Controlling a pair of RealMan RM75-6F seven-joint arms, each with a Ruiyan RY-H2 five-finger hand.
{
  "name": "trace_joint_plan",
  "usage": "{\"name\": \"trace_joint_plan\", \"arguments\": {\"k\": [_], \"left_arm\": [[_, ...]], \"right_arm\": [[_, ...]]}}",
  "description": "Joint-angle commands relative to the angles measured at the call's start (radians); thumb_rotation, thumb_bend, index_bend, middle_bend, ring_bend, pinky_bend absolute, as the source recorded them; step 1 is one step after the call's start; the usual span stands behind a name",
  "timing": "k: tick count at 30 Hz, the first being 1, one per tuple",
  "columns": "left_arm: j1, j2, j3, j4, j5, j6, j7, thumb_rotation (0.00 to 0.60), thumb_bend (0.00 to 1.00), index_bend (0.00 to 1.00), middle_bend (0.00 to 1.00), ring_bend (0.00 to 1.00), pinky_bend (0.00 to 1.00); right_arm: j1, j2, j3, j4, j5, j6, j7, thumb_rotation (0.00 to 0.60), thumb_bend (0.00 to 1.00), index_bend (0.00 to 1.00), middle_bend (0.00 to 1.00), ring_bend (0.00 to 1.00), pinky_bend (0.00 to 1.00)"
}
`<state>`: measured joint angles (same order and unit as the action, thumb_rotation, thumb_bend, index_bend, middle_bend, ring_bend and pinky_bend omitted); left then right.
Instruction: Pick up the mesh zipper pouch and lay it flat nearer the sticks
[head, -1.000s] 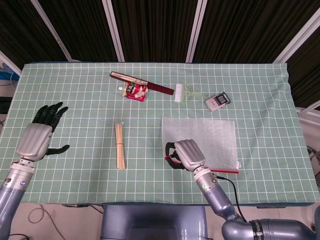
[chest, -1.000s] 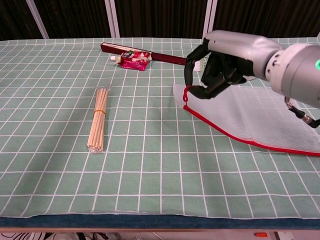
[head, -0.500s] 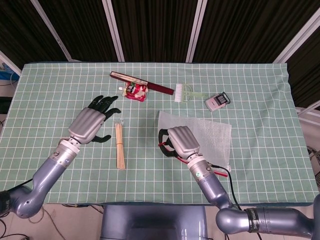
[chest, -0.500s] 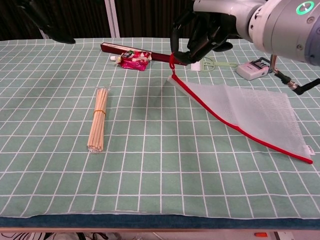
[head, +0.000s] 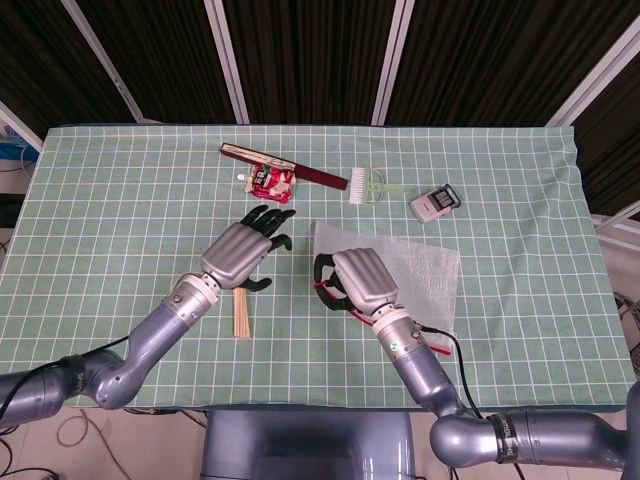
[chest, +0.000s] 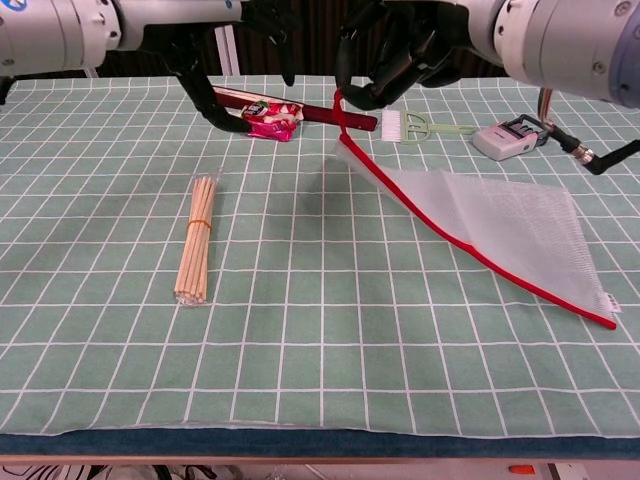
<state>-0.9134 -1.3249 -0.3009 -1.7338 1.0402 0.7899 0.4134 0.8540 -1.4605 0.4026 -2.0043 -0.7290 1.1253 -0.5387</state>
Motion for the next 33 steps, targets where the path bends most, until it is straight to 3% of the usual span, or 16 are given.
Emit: {"name": "trace_joint_plan", "arguments": {"k": [1,14,33], "left_arm": [[-0.025,-0.033,0.011,0.01,-0.017,-0.002,0.009,0.6,0.22,0.34,0.0,0.0,0.0],[-0.091,-0.137,0.019,0.047,-0.071,0.026,0.006,0.6,0.33,0.42,0.0,0.0,0.0],[-0.136,-0.193,0.031,0.071,-0.116,0.056,-0.011,0.6,0.36,0.48,0.0,0.0,0.0]], "right_arm": [[0.005,0.004,-0.001,-0.006,0.002,0.005,0.001,0.6,0.64,0.68,1.0,1.0,0.95],[0.019,0.023,-0.018,-0.021,0.01,0.029,0.021,0.6,0.65,0.68,1.0,1.0,0.95],[0.034,0.034,-0.039,-0.025,0.007,0.042,0.052,0.6,0.65,0.69,1.0,1.0,0.95]]}}
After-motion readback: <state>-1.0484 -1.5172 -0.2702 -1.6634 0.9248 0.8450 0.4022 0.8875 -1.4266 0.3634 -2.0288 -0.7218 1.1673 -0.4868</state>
